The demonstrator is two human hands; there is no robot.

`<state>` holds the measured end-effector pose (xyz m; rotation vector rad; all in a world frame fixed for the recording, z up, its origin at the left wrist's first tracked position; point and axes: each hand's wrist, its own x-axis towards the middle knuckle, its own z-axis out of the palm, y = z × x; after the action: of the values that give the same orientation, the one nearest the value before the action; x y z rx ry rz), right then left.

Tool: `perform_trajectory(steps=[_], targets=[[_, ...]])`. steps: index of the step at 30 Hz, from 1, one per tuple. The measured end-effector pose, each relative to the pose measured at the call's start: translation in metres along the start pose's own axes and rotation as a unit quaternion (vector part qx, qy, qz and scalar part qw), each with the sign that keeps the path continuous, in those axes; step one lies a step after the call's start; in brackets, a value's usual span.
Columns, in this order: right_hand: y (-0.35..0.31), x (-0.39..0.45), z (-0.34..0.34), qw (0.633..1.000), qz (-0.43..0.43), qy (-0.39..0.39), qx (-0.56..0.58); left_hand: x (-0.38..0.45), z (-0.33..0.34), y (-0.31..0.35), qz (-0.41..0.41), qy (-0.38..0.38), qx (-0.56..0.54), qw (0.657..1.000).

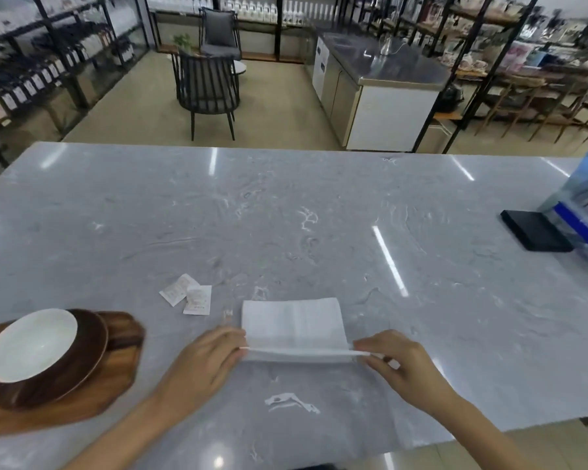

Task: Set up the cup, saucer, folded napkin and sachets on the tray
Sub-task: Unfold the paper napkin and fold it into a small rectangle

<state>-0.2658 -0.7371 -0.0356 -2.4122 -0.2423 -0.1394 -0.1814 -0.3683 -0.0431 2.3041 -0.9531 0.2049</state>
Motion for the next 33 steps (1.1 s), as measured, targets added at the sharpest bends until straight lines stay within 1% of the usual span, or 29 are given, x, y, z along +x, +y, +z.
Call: perform_trajectory(steps=[2, 4, 7, 9, 12, 15, 21, 25, 30, 33], targets=[[-0.001, -0.018, 0.009, 0.999, 0.022, -0.004, 0.025, -0.021, 0.009, 0.004, -0.034, 0.002, -0.039, 0.999], [-0.008, -0.024, 0.015, 0.996, 0.06, 0.009, 0.064, -0.031, 0.014, 0.009, -0.081, 0.015, -0.081, 0.993], [-0.02, -0.012, 0.017, 0.99, 0.089, 0.034, 0.106, -0.024, 0.022, 0.012, -0.174, 0.062, -0.129, 0.974], [-0.021, 0.004, 0.02, 0.985, 0.105, 0.055, 0.128, -0.008, 0.029, 0.007, -0.22, 0.093, -0.148, 0.96], [-0.011, 0.034, 0.032, 0.972, 0.149, 0.099, 0.155, 0.019, 0.04, -0.005, -0.245, 0.119, -0.11, 0.956], [0.0, 0.061, 0.046, 0.965, 0.188, 0.106, 0.151, 0.032, 0.052, -0.019, -0.284, 0.106, -0.045, 0.952], [0.016, 0.084, 0.075, 0.958, 0.26, 0.086, 0.084, 0.037, 0.059, -0.028, -0.307, 0.075, 0.042, 0.948], [0.015, 0.084, 0.085, 0.956, 0.266, 0.114, 0.054, 0.036, 0.056, -0.025, -0.31, 0.059, 0.063, 0.947], [0.013, 0.079, 0.09, 0.959, 0.253, 0.13, 0.012, 0.039, 0.054, -0.02, -0.314, 0.057, 0.058, 0.946], [0.008, 0.077, 0.088, 0.958, 0.258, 0.123, -0.023, 0.042, 0.055, -0.013, -0.322, 0.042, 0.126, 0.937]])
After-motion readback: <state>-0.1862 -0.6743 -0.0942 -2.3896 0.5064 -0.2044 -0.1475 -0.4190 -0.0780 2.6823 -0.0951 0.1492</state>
